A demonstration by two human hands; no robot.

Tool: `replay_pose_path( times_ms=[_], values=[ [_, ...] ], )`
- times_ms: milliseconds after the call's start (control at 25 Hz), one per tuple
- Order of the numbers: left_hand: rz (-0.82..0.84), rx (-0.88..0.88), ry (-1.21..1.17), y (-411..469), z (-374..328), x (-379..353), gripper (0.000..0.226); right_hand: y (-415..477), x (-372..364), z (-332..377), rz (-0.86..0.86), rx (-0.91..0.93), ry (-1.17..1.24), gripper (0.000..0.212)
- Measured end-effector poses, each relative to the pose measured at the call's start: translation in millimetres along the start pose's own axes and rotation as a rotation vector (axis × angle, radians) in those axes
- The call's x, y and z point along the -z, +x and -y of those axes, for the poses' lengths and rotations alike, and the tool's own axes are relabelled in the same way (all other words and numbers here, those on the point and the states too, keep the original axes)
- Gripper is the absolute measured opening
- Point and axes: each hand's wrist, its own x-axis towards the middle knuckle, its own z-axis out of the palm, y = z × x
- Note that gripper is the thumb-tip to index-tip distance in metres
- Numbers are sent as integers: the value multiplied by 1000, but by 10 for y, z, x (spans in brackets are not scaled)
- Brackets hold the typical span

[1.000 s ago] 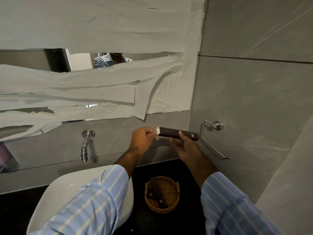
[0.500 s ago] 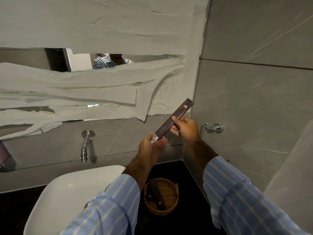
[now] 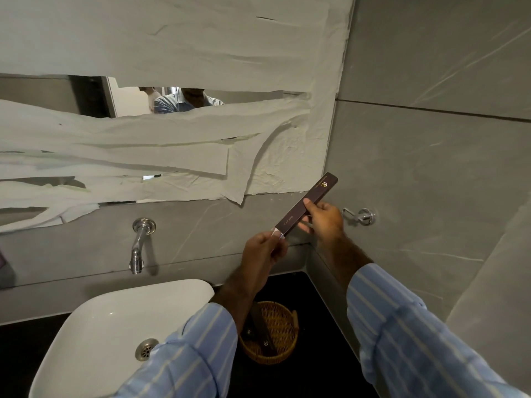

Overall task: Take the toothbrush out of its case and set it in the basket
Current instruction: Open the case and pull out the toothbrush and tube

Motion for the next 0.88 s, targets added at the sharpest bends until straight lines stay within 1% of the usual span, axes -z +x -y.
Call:
replay_pose_path(
  times_ms=[80, 200, 320, 520, 640, 760, 800, 880],
  values=[
    [-4, -56, 208, -23, -1, -34, 19, 17, 18, -2, -18, 0, -19, 31],
    [-89, -83, 520, -26, -62, -45, 22, 47, 62, 35, -22, -3, -40, 31],
    [-70, -101, 787, -15, -110, 30, 26, 99, 128, 101, -30, 15, -30, 32],
    [-35, -160, 1146, 9, -77, 246, 23, 178, 234, 204, -83, 123, -45, 34],
    [-50, -131, 1240, 12, -14, 386, 25, 200, 283, 228, -112, 155, -62, 34],
    [-88, -76, 1268, 0, 62, 476, 27, 202, 360, 182, -110, 150, -89, 34],
    [-104, -56, 1234, -3, 101, 496, 26, 189, 396, 145, -102, 143, -98, 35],
    [-128, 25, 1059, -27, 188, 511, 25, 166, 481, 17, -86, 126, -135, 33]
  ],
)
